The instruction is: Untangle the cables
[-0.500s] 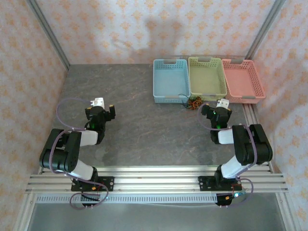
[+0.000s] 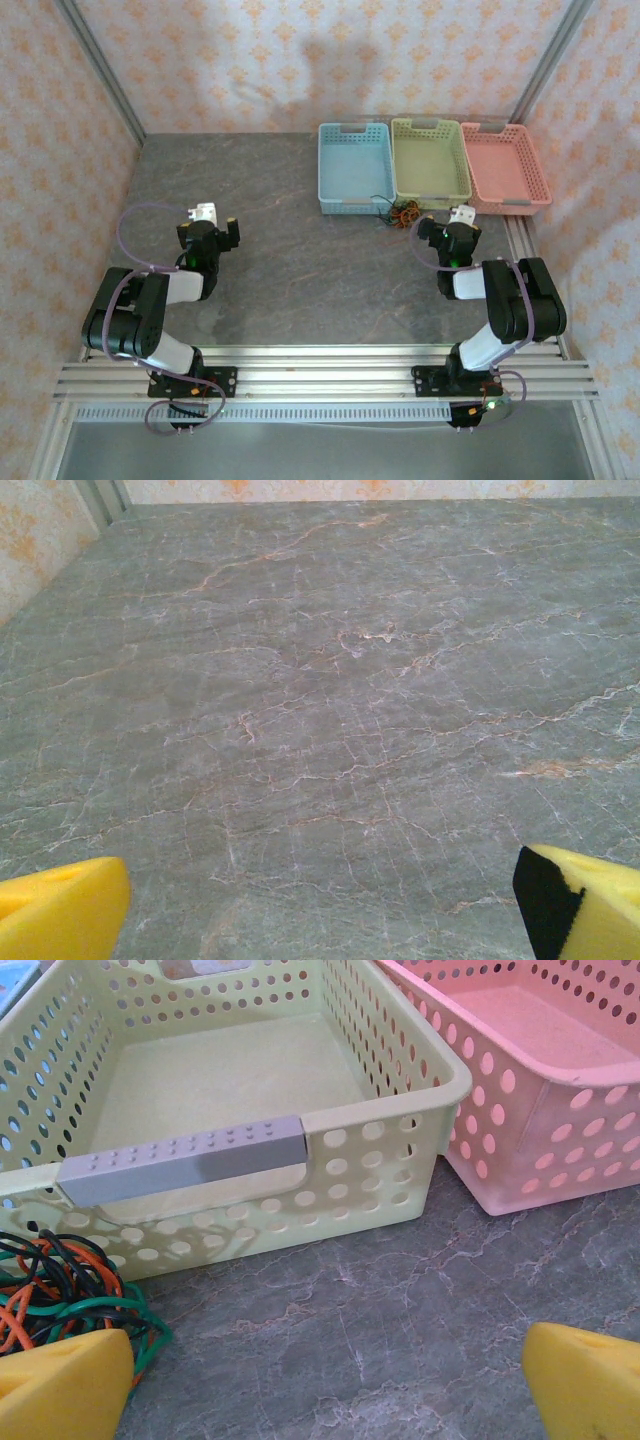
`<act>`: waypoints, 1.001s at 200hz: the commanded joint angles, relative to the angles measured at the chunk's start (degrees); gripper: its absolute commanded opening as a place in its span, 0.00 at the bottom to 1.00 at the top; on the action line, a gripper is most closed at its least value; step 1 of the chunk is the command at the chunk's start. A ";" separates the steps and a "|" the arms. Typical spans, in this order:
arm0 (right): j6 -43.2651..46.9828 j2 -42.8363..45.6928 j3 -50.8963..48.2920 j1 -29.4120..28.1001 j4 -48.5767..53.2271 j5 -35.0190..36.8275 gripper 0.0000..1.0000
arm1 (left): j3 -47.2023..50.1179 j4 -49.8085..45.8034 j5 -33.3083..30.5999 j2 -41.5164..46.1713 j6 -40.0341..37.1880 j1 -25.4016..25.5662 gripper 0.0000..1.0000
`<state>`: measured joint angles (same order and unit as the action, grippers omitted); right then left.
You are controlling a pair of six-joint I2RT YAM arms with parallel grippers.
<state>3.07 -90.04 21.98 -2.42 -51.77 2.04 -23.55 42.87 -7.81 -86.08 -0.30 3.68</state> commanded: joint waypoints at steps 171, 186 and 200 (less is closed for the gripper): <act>0.06 0.93 0.34 0.39 0.33 0.37 0.99 | -1.27 -1.10 0.55 0.47 -0.12 -0.52 1.00; -0.13 0.96 0.52 0.46 0.66 0.43 0.99 | -1.22 -0.96 0.56 0.48 -0.14 -0.59 1.00; -0.26 0.95 0.61 0.68 0.84 0.06 0.99 | -1.26 -0.96 1.44 0.58 -0.82 -0.52 1.00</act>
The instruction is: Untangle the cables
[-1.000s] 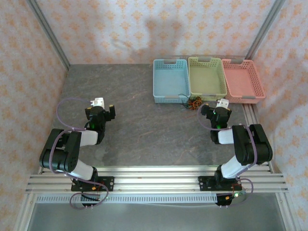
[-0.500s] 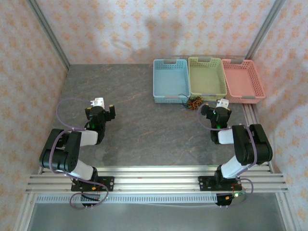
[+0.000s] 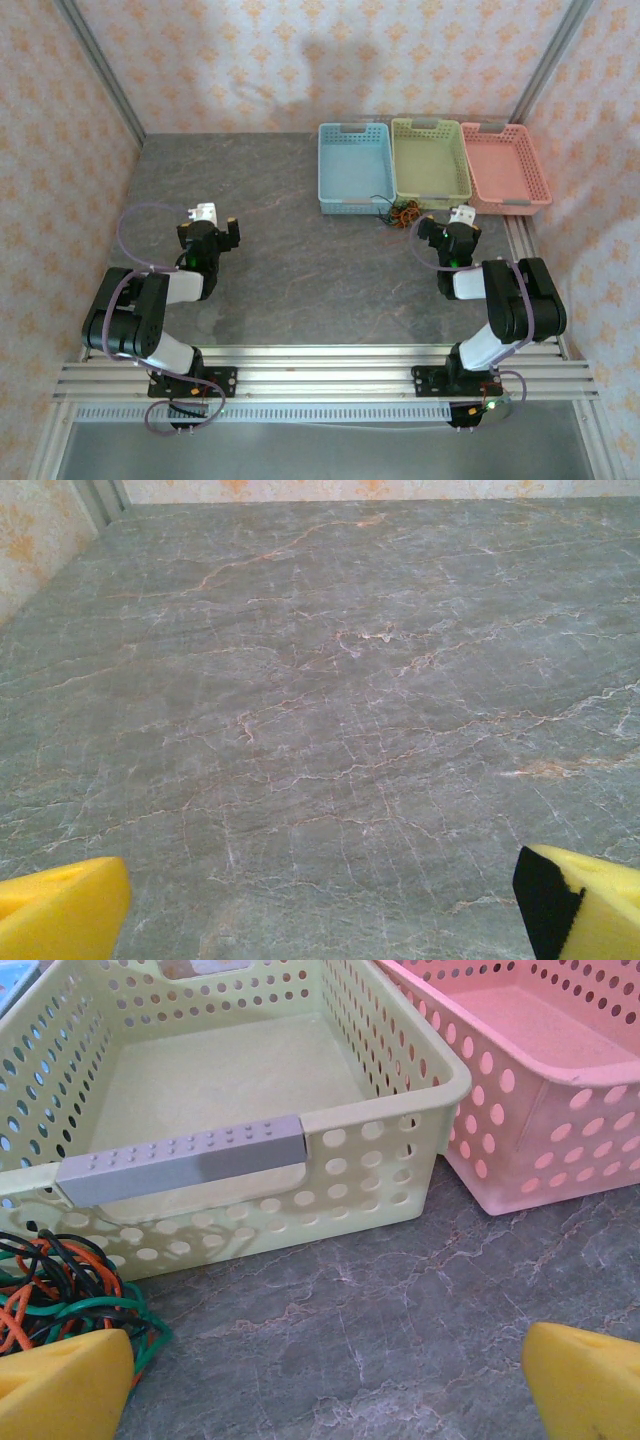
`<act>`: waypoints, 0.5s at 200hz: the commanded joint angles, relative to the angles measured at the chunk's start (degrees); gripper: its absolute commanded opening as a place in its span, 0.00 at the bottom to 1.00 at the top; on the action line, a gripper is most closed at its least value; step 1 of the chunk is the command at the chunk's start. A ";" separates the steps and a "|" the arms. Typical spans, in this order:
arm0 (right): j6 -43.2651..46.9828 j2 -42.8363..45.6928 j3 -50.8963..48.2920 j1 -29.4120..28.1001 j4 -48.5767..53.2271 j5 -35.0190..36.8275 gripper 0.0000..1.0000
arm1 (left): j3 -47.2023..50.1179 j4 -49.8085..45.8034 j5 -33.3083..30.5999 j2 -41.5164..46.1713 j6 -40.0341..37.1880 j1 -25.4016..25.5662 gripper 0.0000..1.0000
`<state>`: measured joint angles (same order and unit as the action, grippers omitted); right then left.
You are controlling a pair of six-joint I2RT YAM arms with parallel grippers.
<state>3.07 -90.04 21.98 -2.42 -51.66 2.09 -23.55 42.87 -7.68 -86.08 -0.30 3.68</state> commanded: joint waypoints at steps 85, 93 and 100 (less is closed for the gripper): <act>-3.55 19.98 -0.81 -1.19 9.98 8.16 0.99 | -12.61 -30.54 0.32 19.85 11.09 1.24 1.00; -5.59 21.87 -0.36 -1.19 11.30 7.55 0.99 | -13.16 -31.65 -0.91 20.48 13.82 1.09 1.00; -6.30 24.72 0.95 -1.20 14.47 5.84 0.99 | -13.54 -33.09 -0.31 20.52 15.15 0.62 1.00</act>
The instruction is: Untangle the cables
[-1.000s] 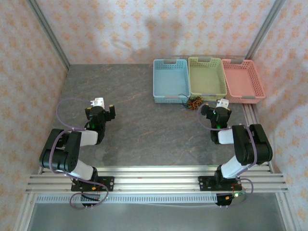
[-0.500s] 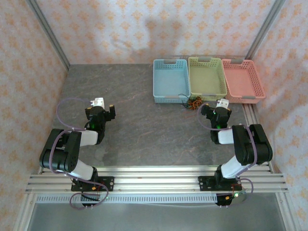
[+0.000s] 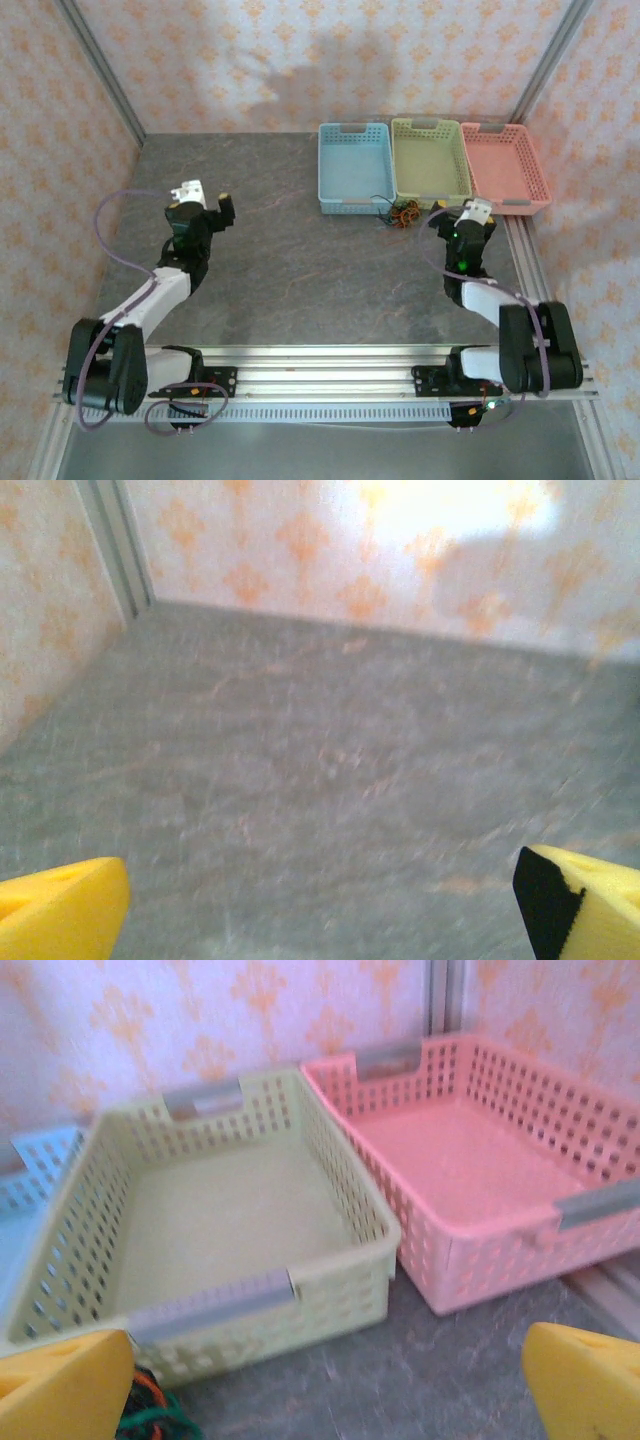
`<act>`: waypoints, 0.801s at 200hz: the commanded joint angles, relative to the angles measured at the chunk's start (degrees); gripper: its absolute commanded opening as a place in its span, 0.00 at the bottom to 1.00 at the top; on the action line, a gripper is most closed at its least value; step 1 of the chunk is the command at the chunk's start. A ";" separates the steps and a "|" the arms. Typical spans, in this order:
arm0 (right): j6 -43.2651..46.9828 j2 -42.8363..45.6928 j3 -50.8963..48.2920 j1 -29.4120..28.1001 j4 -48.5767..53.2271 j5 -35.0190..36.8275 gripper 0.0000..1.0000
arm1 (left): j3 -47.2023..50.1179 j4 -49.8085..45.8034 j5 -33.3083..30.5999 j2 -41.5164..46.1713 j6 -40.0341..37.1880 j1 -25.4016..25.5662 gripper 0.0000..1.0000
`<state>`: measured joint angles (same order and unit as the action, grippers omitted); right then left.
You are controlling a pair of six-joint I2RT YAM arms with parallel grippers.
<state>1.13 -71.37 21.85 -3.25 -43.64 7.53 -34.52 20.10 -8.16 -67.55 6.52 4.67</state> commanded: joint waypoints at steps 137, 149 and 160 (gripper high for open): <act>-17.32 -14.74 23.72 -2.20 36.18 -25.45 0.88 | -4.50 -16.41 3.89 -0.50 10.55 -1.24 1.00; -16.73 -15.41 24.76 -2.20 37.75 -24.82 0.87 | -4.39 -16.36 3.90 -0.31 10.46 -1.24 1.00; -15.88 -14.45 25.55 -2.20 38.90 -23.85 0.86 | -4.32 -16.36 3.78 -0.26 10.47 -1.24 1.00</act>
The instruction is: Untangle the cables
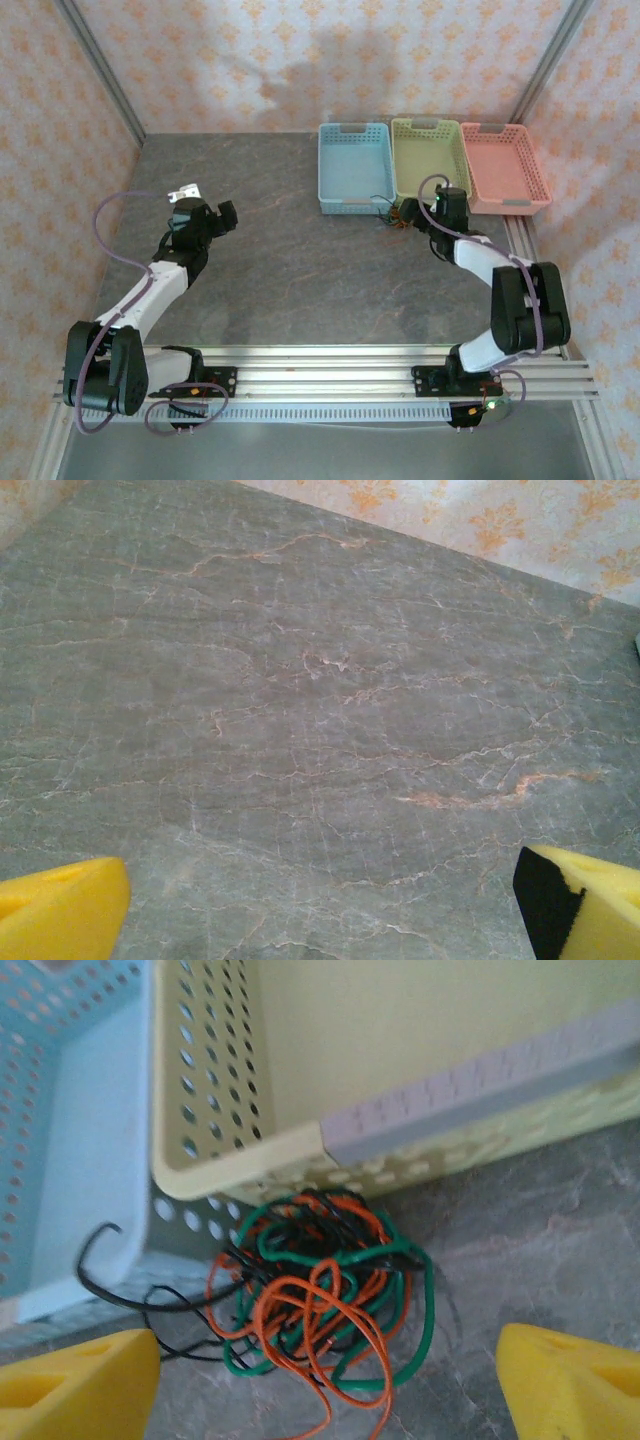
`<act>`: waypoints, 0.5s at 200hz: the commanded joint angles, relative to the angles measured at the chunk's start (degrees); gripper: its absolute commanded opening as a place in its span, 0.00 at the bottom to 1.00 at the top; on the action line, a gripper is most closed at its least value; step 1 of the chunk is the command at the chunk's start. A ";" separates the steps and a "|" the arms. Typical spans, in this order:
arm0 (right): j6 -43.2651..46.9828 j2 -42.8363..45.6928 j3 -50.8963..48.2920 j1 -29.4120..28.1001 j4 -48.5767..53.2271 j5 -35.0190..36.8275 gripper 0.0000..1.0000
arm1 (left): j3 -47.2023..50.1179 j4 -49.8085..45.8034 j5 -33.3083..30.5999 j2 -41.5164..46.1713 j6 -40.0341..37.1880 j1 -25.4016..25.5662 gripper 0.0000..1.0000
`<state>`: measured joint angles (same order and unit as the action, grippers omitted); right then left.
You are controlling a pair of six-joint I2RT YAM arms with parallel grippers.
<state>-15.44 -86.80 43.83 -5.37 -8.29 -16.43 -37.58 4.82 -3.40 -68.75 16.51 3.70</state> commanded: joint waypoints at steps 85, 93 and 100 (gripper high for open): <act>8.50 -6.58 32.47 4.82 28.44 17.84 0.87 | -0.65 -0.99 -1.94 1.87 0.53 -0.30 1.00; 8.35 -9.74 36.24 5.40 30.58 18.46 0.86 | -0.57 -1.03 -2.09 1.91 0.52 -0.31 1.00; 8.55 -12.17 39.06 5.86 31.62 18.89 0.86 | -0.64 -1.08 -2.21 1.88 0.53 -0.28 1.00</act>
<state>-8.78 -91.05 76.05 -1.04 12.99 -3.25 -37.58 4.67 -3.66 -68.03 16.51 3.68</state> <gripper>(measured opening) 0.866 0.998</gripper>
